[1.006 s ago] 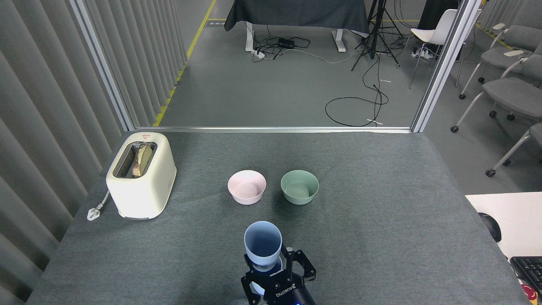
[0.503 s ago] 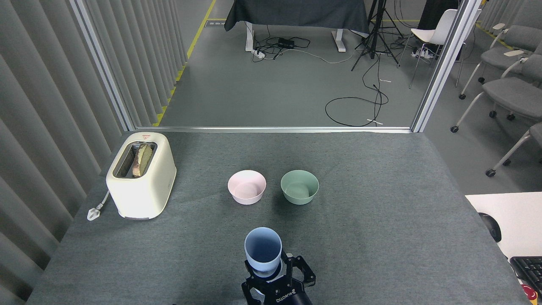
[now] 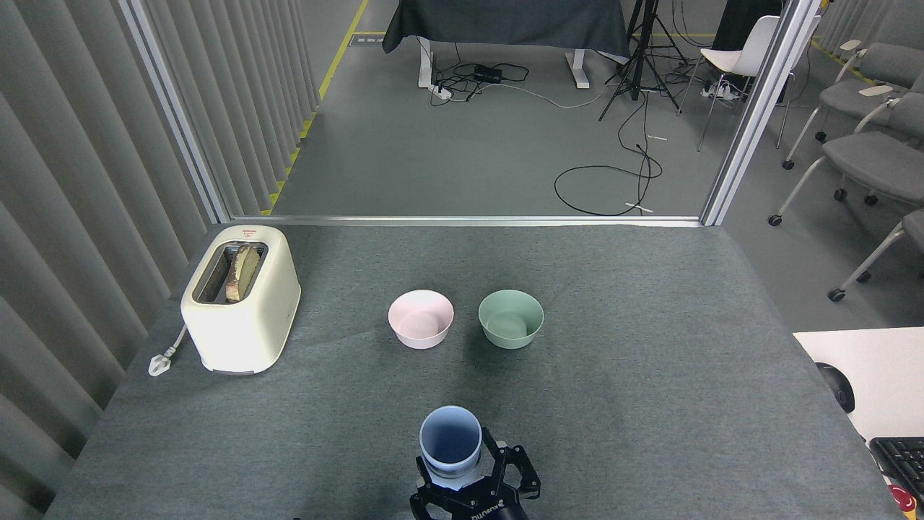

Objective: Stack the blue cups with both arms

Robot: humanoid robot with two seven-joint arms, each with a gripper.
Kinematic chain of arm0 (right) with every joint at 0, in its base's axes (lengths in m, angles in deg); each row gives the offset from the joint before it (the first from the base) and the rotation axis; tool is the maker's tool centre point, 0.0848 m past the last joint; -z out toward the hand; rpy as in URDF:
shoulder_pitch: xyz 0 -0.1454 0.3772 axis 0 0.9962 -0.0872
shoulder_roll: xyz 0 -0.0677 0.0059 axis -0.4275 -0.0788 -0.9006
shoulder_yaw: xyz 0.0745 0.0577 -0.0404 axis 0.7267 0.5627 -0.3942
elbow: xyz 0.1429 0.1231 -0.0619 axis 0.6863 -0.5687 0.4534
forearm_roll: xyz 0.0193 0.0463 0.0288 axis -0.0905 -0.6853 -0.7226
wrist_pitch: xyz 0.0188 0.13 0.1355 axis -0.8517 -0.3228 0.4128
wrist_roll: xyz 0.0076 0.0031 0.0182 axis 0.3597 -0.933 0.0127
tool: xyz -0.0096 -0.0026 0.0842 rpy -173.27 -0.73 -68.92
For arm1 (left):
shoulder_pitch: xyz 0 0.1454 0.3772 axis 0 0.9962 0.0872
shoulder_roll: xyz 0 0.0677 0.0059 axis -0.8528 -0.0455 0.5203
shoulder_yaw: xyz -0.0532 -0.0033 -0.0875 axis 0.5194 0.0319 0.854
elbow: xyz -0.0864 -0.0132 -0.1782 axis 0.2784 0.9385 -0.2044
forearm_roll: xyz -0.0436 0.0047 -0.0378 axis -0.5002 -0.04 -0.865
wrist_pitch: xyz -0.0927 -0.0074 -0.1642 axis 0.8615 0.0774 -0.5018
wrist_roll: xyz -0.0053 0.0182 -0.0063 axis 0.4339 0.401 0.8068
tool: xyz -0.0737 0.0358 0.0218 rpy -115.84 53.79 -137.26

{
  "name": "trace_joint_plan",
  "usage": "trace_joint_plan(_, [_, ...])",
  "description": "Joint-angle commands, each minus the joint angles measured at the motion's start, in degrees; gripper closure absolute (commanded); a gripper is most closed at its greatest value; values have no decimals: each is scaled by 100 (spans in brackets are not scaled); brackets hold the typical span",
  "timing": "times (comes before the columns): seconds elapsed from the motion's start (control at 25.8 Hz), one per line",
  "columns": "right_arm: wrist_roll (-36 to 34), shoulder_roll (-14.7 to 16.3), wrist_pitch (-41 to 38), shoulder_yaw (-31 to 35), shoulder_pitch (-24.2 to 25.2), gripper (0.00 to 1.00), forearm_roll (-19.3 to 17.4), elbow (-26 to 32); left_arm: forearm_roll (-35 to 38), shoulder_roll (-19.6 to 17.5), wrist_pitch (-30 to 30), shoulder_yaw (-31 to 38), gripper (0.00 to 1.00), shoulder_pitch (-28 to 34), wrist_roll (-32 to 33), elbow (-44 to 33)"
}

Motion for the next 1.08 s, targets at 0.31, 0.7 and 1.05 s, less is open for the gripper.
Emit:
trace_joint_plan(0.31, [-445,-39,-75,-7,-10,0,-51,393,9,0,-9,0,0,0,-1,0])
trace_joint_plan(0.7, [-1008,31,-58,371,236,0,-130,974,9,0,0,9,0,53,-9,-44])
trace_joint_plan(1.05, [-1746,611,-110,1171,1563,0,-201,974,0,9,17,150,0,9,-9,-176])
